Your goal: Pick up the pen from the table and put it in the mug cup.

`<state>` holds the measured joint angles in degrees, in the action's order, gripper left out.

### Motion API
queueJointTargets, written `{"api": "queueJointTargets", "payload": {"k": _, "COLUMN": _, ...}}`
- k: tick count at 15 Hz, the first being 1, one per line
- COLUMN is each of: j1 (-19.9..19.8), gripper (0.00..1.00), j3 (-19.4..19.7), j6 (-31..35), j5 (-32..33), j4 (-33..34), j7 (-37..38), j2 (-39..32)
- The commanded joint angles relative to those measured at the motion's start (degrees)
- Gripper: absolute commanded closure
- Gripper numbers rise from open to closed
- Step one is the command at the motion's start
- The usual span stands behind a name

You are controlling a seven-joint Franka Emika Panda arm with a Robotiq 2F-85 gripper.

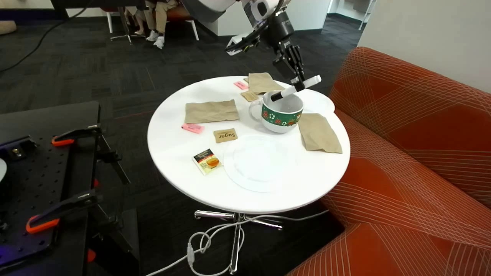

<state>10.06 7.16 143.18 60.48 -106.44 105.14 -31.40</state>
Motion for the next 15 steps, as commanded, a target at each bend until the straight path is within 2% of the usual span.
{"api": "queueJointTargets", "payload": {"k": 1, "j1": -0.2, "gripper": 0.41, "j3": -0.9, "j6": -2.7, "j5": -0.2, "j4": 3.2, "j7": 0.5, "j2": -1.4}}
{"api": "queueJointTargets", "payload": {"k": 5, "j1": -0.3, "gripper": 0.10, "j3": -0.9, "j6": -3.2, "j5": -0.3, "j4": 4.4, "j7": 0.4, "j2": -1.9}}
{"api": "queueJointTargets", "payload": {"k": 7, "j1": -0.3, "gripper": 0.00, "j3": -1.0, "j6": -3.4, "j5": -0.3, "j4": 4.7, "j7": 0.4, "j2": -1.9}}
{"api": "queueJointTargets", "payload": {"k": 15, "j1": -0.7, "gripper": 0.00, "j3": -1.2, "j6": -1.9, "j5": 0.2, "j4": 3.5, "j7": 0.0, "j2": -1.5}}
